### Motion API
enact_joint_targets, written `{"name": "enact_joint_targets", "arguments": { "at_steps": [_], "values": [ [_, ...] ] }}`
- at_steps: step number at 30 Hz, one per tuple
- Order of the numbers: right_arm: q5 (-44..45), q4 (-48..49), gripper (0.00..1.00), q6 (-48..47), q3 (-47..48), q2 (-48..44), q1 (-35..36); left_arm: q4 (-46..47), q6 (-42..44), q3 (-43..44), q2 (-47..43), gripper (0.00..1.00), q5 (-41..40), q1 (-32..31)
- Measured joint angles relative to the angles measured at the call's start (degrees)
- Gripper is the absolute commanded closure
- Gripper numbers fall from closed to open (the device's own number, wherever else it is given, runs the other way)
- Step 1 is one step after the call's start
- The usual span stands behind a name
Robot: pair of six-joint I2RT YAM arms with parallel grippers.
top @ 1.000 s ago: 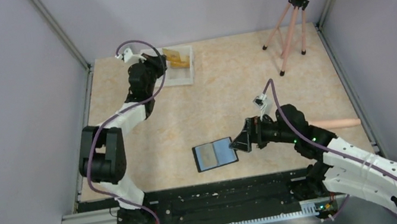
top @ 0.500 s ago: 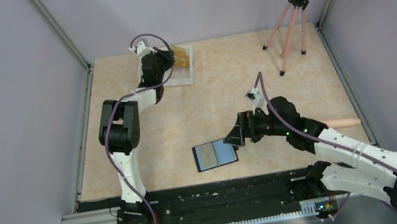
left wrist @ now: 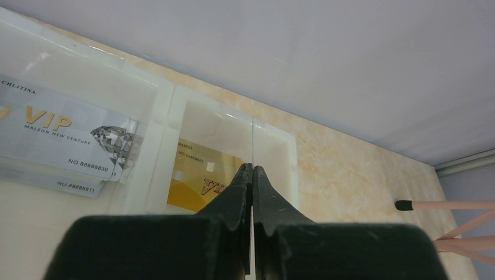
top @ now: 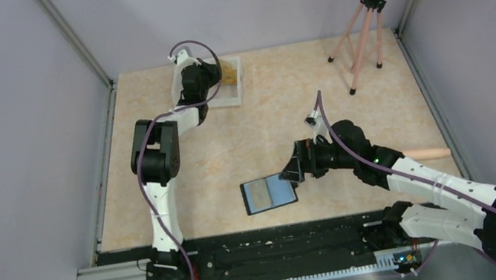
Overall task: Take the credit cards out of the card holder
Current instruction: Place the credit card in the storage box.
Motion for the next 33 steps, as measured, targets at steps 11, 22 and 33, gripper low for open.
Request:
{"name": "enact_joint_targets", "arguments": {
  "at_steps": [11,22,33],
  "values": [
    [-0.61,0.02,0.01,-0.44,0.07,0.81,-0.94,-1.38,1.66,3.89,3.32,0.99,0.46,0.0],
    [-1.18,0.02,0.01,-0.79,0.09,0.83,-1.6,-3.91,2.1,6.6,5.4,0.85,0.72,0.0],
    [-1.25,0.02,0.01,-0.83,0.09,0.83,-1.66,-4.81,3.02,8.11,5.66,0.79,1.18,0.0]
  ]
}}
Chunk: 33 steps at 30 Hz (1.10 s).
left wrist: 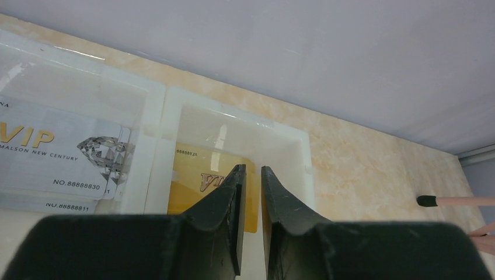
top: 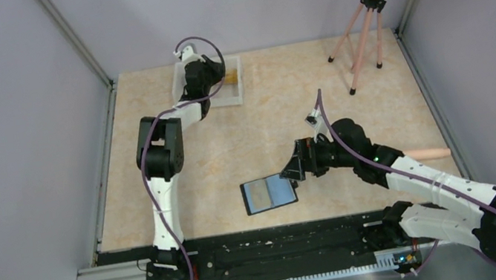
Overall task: Take the credit cards out of the card holder
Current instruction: Place the credit card in the storage box, then remove the credit card from the card holder.
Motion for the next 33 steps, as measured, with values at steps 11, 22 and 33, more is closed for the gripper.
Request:
{"name": "enact_joint_targets", "arguments": {
  "at_steps": [11,22,33],
  "values": [
    [-0.2,0.35,0.02,0.04,0.76,0.11,-0.42,-2.69,1.7,1.86,0.0,0.77,1.03,0.0],
    [-0.2,-0.52,0.1,2.64,1.49,3.13,-0.68,-16.06,1.84,-4.0,-13.38,0.74,4.24,-0.17],
    [3.26,-1.18,0.19,9.38,1.36,5.68,-0.48,-30.56,-1.36,-25.33,-43.74,0.11,12.26,-0.42]
  ]
}}
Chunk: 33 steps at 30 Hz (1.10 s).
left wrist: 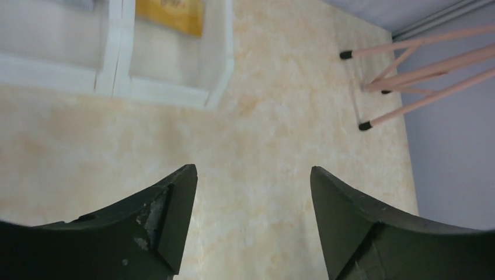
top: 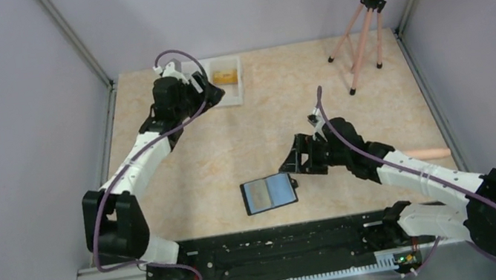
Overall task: Take the credit cards out of the card holder
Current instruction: Remove the credit card from the card holder.
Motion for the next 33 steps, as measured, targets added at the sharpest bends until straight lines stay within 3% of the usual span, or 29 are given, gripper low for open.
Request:
{"name": "enact_joint_targets", "arguments": {
  "at_steps": [1,3,8,17,24,33],
  "values": [
    [1.07,-0.24,0.2,0.42,0.0,0.0,0.37,-1.84,0.42,-2.16,-2.23,0.04,0.37,-0.04],
    [3.43,-0.7,0.21,1.03,0.0,0.02,1.36,-5.64,1.33,-5.86,-6.36,0.01,0.68,-0.11],
    [11.43,-1.9,0.22,1.79,0.42,2.14,8.04,-15.13,4.39,-12.63,-18.16,0.01,0.63,-0.13],
    [29.07,-8.52,0.21,2.16,12.11,17.46,22.38,-27.65,7.8,-22.36,-40.37,0.01,-8.15,-0.13],
    [35.74,-10.03,0.22,2.93,19.37,27.56,27.39,-34.84,7.21,-25.38,-49.11,0.01,-18.49,-0.13],
    [40.0,-15.58,0.22,4.2,27.52,38.77,30.73,-36.72,7.48,-25.62,-52.89,0.02,-22.6,-0.13]
  ]
}}
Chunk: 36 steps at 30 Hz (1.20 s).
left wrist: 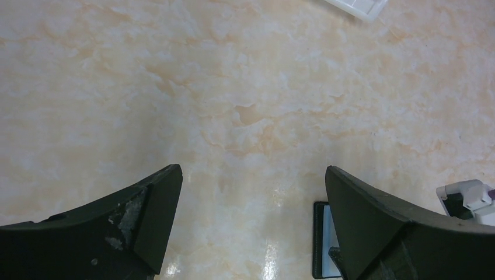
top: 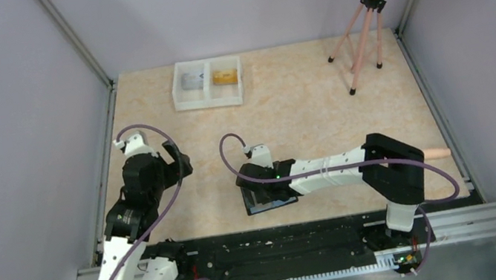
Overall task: Take the credit cards out of the card holder
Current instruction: Remove the credit card from the card holder.
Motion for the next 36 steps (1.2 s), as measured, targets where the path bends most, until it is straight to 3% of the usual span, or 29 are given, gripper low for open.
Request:
{"name": "enact_joint_targets", "arguments": {
  "at_steps": [19,36],
  "values": [
    [3.15,-5.09,0.26,0.59,5.03,4.39,1.09,-0.11,-0.24,-0.5,0.63,0.1,3.91,0.0],
    [4.52,-5.57,0.41,1.05,4.96,4.61,1.38,3.13,-8.46,-9.16,1.55,0.26,19.5,0.0]
  ]
}}
